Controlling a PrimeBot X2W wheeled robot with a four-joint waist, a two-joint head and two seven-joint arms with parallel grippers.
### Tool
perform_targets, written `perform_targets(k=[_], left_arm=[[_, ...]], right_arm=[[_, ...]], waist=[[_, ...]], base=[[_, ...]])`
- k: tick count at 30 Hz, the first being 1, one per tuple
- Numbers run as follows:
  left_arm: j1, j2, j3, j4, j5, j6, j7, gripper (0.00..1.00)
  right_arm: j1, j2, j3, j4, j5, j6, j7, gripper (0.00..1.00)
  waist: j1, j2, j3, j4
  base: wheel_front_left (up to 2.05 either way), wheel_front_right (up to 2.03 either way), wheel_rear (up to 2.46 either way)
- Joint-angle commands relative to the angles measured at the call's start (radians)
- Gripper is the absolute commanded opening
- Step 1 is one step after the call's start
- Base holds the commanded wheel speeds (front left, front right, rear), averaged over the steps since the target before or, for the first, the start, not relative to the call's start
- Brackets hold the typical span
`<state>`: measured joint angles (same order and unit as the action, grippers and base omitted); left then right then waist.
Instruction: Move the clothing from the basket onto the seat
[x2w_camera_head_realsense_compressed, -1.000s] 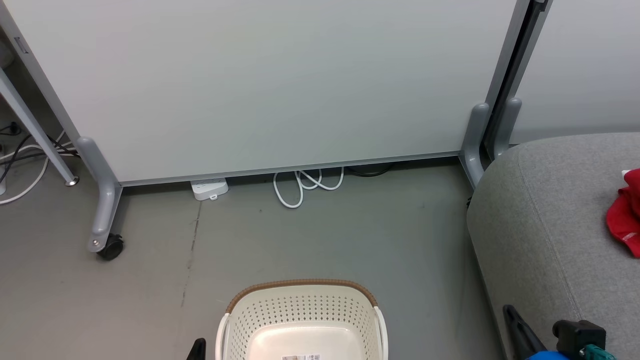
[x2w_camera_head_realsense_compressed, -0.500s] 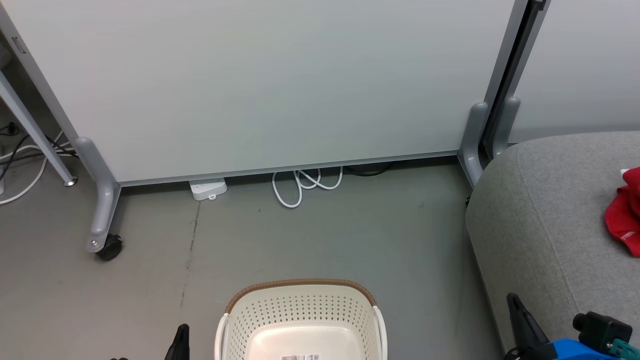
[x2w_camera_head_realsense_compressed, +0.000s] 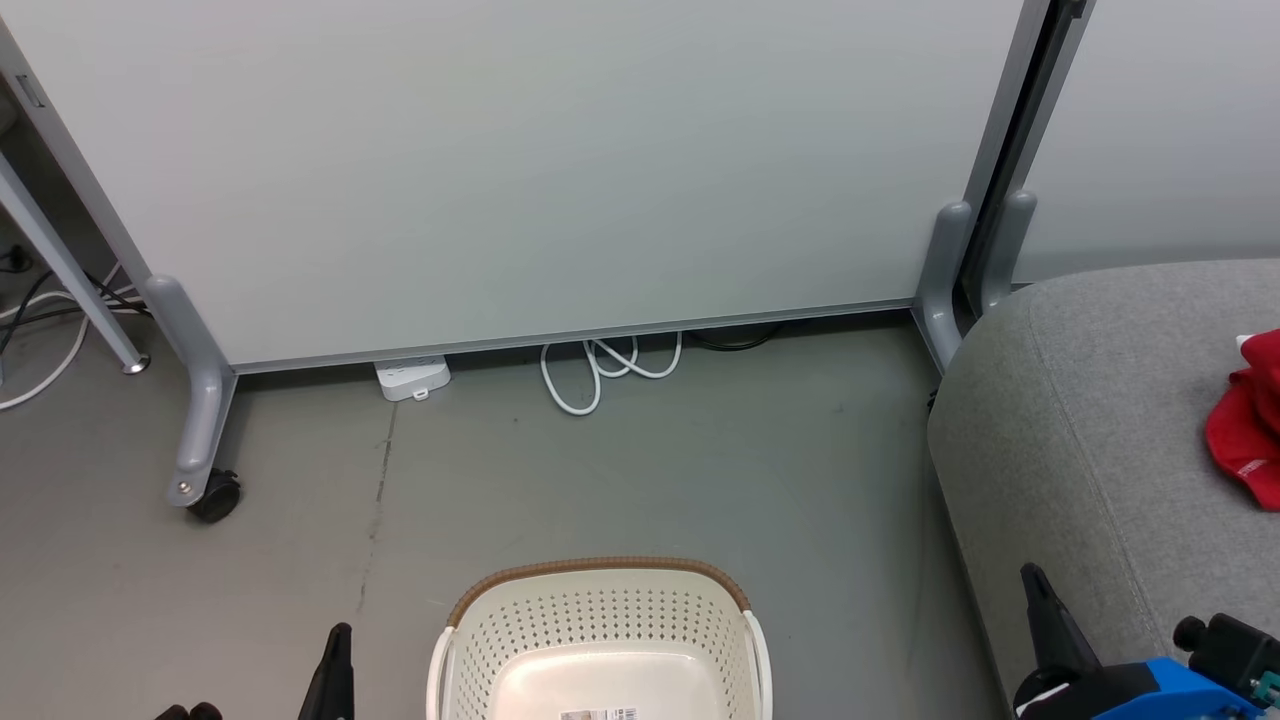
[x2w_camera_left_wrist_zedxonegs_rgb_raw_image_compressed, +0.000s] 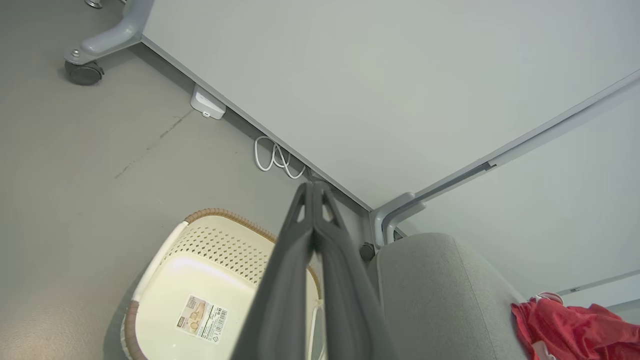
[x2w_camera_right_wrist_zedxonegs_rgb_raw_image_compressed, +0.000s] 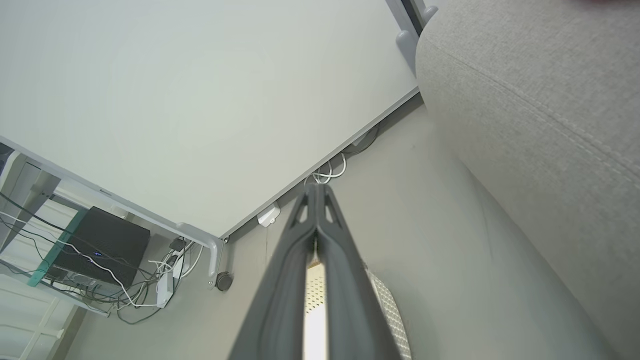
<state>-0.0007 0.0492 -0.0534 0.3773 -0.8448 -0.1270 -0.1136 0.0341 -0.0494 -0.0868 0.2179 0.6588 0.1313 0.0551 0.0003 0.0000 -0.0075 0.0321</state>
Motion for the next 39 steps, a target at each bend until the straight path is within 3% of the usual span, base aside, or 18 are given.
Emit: perform_targets(k=[1, 39], left_arm=[[-0.029, 0.009, 0.011, -0.019, -0.028, -0.002, 0.007, 0.0], [-0.076, 0.012, 0.09, -0.083, -0.434, -0.004, 0.122, 0.0]], right_arm=[[-0.032, -0.001, -0.003, -0.008, 0.036, 0.0, 0.005, 0.0], [-0.096, -0.001, -0.017, 0.01, 0.532, 0.0, 0.034, 0.0]], waist=[[-0.0001, 0.0, 0.0, 0.0], [-0.0002, 0.0, 0.005, -0.014]], base=[[0.0, 0.0, 0.0], [0.0, 0.0, 0.0]])
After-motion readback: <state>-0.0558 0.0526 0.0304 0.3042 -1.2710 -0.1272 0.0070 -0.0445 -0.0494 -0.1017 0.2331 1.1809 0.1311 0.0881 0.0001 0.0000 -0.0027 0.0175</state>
